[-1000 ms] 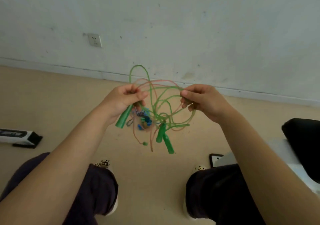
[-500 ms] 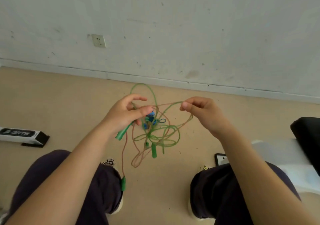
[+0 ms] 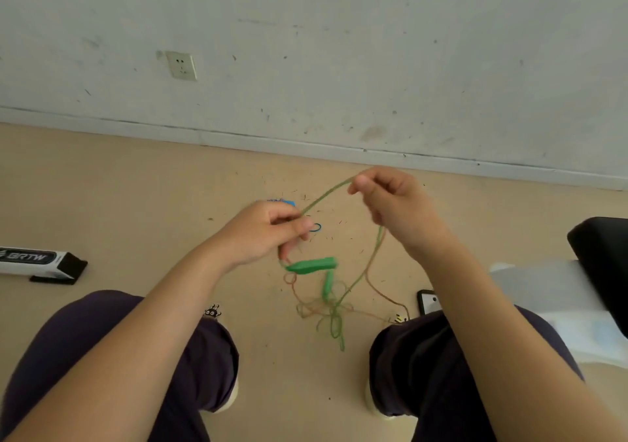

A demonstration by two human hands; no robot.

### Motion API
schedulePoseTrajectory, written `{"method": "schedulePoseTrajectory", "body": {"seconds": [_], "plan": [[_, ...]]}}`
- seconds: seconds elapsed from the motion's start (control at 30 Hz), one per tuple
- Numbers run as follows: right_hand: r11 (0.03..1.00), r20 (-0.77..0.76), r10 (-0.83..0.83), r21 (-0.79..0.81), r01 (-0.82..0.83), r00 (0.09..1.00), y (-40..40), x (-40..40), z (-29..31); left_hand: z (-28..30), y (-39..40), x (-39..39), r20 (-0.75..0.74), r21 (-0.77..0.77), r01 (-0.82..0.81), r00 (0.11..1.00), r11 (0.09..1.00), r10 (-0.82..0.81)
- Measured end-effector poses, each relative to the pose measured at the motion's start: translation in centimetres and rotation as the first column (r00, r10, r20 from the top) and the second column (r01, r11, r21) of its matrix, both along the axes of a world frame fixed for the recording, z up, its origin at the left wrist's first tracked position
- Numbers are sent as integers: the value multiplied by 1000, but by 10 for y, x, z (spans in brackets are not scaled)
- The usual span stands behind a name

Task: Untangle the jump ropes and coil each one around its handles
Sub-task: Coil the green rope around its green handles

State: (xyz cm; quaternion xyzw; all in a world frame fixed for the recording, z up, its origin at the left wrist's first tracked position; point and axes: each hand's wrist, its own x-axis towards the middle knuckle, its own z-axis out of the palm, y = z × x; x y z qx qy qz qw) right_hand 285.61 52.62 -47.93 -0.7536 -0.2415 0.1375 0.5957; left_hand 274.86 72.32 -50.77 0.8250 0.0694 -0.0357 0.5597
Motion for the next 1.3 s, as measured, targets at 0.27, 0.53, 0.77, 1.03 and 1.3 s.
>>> {"method": "schedulePoseTrajectory", "body": {"seconds": [0.27,0.53,0.77,1.03,1.3], "plan": [[987,-118,72,-134,-87,990,-21,8,-5,7,29,-10,66,-199,-232,966,952,249],[951,-151,262,-129,-282,953,3,-17,-8,4,1,-9,30,-221,-66,997,973,75],[984,-111,103,-130,-117,988,3,-6,-12,2,11,-7,44,-119,-120,991,986,126],[977,-57,178,-109,-184,982,2,-7,-10,3,7,-6,46,-164,-164,984,973,173],[917,111,188,-376,-134,976,9,-15,-14,4,4,-7,-20,-245,-111,994,963,110]]}}
